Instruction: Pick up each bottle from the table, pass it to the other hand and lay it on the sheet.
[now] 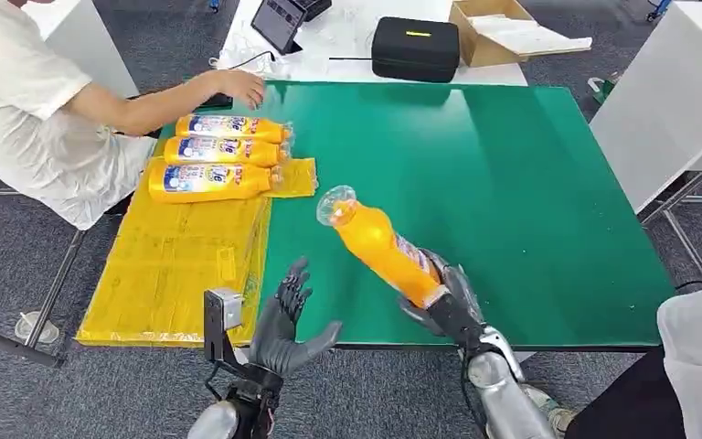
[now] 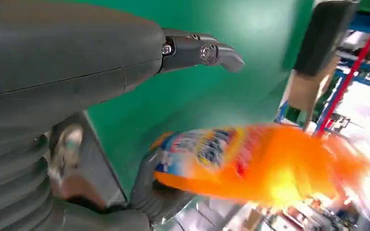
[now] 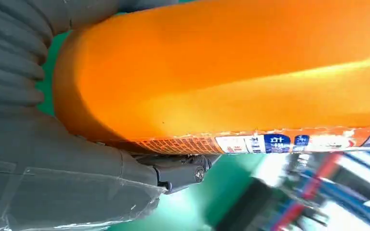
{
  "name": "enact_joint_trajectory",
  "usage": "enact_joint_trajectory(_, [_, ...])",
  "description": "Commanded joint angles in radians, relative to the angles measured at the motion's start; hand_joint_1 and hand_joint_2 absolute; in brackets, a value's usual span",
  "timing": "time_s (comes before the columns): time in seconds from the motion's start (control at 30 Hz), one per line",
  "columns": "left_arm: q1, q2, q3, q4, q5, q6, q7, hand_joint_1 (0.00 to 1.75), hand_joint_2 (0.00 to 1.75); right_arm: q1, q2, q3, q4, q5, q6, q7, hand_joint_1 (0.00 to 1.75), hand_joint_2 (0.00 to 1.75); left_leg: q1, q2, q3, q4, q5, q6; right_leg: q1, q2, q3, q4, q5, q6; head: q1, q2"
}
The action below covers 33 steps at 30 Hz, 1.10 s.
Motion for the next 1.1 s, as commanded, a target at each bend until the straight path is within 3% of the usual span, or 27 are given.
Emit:
enact_joint_trajectory(0.03, [-0.020,0.024,0.021,-0.009,0.032,0.034,-0.014,0.00,1.75,0.027,0.031,0.151,-0.154,-0.013,-0.049,0.002,1.54,1.75,0.000,0.004,0.004,0.000,-0.002,0.001,0.000,0.002,0.003,0.001,-0.001,-0.002,0.000,0.000])
enact_joint_trajectory(0.07, [-0.024,0.023,0.023,-0.013,0.033,0.036,-0.015,0.00,1.75,0.026,0.034,0.156,-0.146,-0.011,-0.051,0.002,1.54,1.75,0.000,0.002,0.002,0.000,-0.001,0.000,0.000,0.001,0.001,0.000,0.000,-0.002,0.000,0.000])
enact_joint_trajectory(0.17, [-0.034,0.034,0.022,-0.042,0.063,0.000,0.008,0.00,1.75,0.000,0.031,0.182,-0.095,-0.021,-0.032,0.000,1.75,1.75,0.000,0.001,0.001,0.000,0.000,0.000,0.000,0.000,0.000,0.000,0.000,-0.001,0.000,0.000])
enact_joint_trajectory(0.83, [-0.074,0.042,-0.020,-0.115,0.050,-0.087,-0.010,0.00,1.75,-0.109,0.068,0.227,0.069,-0.047,0.007,0.003,1.73,1.75,-0.001,0.003,0.004,-0.001,-0.001,0.001,0.000,0.002,0.002,0.000,0.000,-0.002,0.000,0.000])
enact_joint_trajectory(0.93, [-0.092,0.026,-0.021,-0.059,-0.005,-0.005,-0.007,0.00,1.75,-0.117,0.070,0.251,0.071,-0.019,-0.008,0.011,1.75,1.75,-0.001,0.003,0.004,-0.001,-0.001,0.001,0.000,0.001,0.003,0.000,0.000,-0.002,0.000,0.000])
enact_joint_trajectory(1.1, [-0.132,0.014,-0.005,-0.033,0.001,-0.020,-0.021,0.00,1.75,-0.124,0.068,0.310,0.064,0.034,-0.007,0.038,1.75,1.75,-0.001,0.003,0.004,-0.001,-0.001,0.001,0.000,0.001,0.003,0.000,-0.001,-0.002,0.000,0.000])
